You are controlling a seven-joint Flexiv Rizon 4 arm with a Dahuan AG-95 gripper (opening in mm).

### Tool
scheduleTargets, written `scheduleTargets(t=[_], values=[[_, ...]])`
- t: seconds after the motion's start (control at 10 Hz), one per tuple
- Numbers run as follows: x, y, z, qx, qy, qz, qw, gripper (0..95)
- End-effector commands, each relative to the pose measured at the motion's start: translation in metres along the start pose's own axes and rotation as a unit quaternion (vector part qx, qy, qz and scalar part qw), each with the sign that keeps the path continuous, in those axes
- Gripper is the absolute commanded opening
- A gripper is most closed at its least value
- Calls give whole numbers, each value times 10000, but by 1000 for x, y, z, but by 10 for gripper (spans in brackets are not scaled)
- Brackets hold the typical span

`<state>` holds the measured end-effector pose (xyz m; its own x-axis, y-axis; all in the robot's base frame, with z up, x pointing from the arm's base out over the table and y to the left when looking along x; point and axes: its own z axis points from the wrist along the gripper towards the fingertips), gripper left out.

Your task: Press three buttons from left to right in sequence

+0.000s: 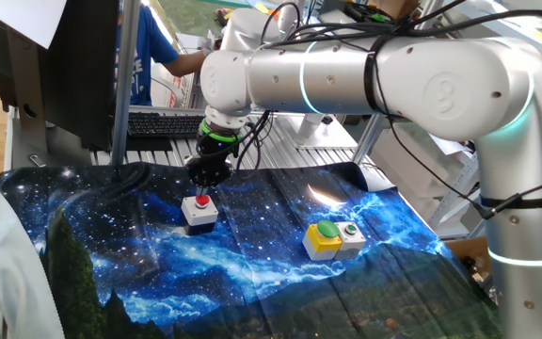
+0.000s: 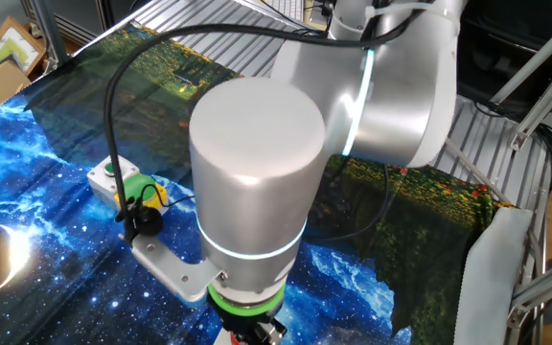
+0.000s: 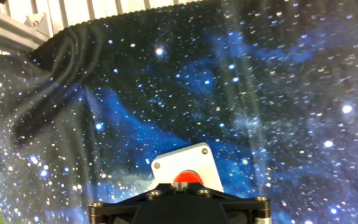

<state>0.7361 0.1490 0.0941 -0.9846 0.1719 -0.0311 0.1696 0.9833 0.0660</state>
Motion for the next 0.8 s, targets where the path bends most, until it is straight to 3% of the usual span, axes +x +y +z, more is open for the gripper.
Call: scheduleTargets(t=[0.1,0.5,0.6,0.8], values=[[-1,0,6,-3,-16,29,10000,0],[-2,-2,20,13,-101,39,9999,0],[-2,-2,19,28,-72,45,10000,0],[-2,-1,-1,52,1,64,10000,0]])
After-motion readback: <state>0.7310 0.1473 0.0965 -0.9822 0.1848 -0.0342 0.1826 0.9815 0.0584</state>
